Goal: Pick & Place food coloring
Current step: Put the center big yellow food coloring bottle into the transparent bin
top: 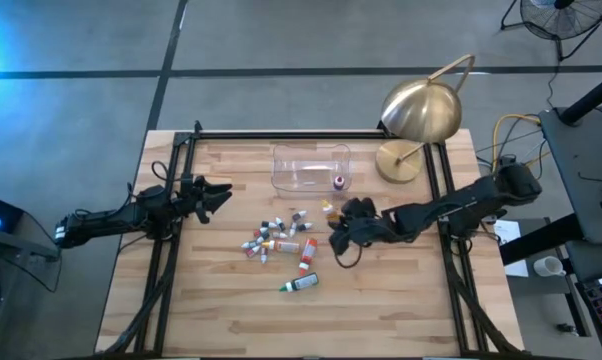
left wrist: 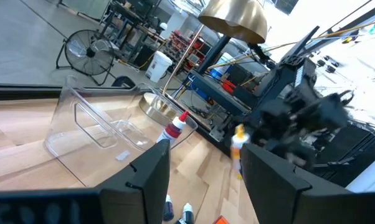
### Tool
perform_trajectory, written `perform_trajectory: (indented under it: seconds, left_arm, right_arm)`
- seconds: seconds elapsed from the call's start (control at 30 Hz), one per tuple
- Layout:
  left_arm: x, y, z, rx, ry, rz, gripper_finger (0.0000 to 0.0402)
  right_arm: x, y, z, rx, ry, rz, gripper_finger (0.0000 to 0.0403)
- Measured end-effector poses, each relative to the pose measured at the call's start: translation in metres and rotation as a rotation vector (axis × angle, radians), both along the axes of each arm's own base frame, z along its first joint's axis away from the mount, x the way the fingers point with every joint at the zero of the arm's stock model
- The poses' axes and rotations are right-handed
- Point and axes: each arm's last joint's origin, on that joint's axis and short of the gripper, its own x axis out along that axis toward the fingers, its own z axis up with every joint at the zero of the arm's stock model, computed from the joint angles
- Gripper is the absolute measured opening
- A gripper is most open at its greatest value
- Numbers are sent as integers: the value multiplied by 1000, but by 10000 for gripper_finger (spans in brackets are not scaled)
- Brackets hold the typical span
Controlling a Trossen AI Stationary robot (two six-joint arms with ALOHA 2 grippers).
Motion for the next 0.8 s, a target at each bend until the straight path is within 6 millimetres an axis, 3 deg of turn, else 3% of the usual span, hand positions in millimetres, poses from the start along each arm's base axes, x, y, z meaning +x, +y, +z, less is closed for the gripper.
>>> perform_trajectory:
  seconds: [0.2, 0.37, 0.5, 0.63, 0.8]
  left_arm:
    - [0, 0, 0, 0, 0, 0, 167]
    - [0, 0, 0, 0, 0, 0, 167]
    - [0, 0, 0, 0, 0, 0, 167]
    - [0, 0, 0, 0, 0, 0, 167]
    - [0, 0, 0, 0, 0, 0, 167]
  right_arm:
    - [-27, -2, -36, 163, 80, -36, 108]
    - [-34, 2, -64, 349, 216, 22, 109]
    - [-34, 5, -74, 462, 264, 10, 125]
    - [-29, 7, -69, 474, 278, 34, 169]
    - [-17, 4, -49, 432, 322, 80, 237]
